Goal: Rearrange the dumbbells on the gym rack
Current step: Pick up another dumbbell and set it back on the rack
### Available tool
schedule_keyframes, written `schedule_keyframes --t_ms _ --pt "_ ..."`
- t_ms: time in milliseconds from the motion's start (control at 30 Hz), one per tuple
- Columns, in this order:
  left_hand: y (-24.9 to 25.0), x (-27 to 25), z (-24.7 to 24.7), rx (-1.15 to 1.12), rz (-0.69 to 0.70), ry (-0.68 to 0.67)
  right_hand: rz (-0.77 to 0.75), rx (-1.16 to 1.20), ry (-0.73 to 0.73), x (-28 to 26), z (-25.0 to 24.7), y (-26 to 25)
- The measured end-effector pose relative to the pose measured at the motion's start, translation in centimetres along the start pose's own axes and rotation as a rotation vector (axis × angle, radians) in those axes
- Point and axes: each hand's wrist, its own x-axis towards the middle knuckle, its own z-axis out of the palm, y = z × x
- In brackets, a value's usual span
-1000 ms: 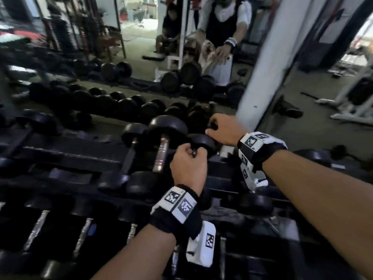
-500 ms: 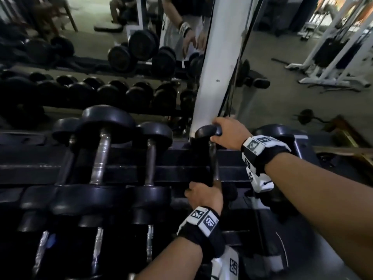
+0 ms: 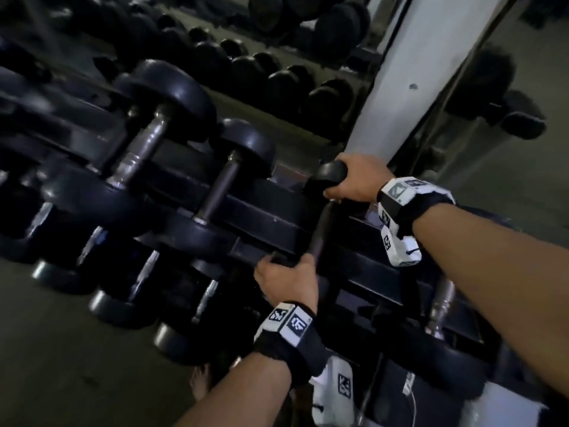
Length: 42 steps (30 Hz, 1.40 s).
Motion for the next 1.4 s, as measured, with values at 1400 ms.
schedule_keyframes --t_ms 1400 --pt "14.8 -1.2 -21.7 -0.093 0.585 0.187 -0.095 0.496 0.571 -11.7 -9.7 -13.6"
